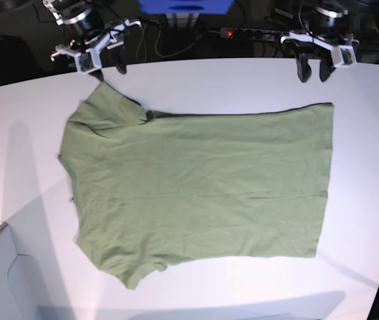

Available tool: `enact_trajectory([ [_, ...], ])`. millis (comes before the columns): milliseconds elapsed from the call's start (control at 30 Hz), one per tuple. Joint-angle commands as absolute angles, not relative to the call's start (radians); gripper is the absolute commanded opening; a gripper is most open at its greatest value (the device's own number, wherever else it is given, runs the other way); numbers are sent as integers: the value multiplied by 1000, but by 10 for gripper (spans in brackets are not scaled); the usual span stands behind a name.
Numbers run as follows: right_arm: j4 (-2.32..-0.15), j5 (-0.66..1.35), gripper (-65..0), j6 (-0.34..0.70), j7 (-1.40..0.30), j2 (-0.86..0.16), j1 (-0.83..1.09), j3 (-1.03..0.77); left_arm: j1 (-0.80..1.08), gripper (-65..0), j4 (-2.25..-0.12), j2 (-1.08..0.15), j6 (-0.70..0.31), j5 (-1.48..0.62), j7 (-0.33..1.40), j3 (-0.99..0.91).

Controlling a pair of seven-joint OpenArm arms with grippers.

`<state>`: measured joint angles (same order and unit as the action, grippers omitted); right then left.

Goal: Fold the T-shirt properly
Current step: 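Lower both grippers toward the shoulder corners of the green T-shirt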

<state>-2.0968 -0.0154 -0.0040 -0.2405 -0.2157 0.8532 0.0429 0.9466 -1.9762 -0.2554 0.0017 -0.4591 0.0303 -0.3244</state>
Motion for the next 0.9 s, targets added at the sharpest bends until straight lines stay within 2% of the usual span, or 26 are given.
enact_trajectory([
  [0, -2112, -8, -340, -2, -214, -223, 852, 50, 934, -359, -1977, -259, 1, -470, 7, -335],
  [367, -2109, -10, -332, -2, -214, -226, 835, 50, 674, -355, -1730, -254, 1, -470, 7, -341],
  [667, -2081, -12, -333, -2, -214, -226, 835, 45, 559, -353, -1589, -252, 2, -470, 7, -398],
  [867, -2081, -12, -333, -2, -214, -226, 835, 45, 507, -321, -1527, -259, 1, -470, 7, -427],
])
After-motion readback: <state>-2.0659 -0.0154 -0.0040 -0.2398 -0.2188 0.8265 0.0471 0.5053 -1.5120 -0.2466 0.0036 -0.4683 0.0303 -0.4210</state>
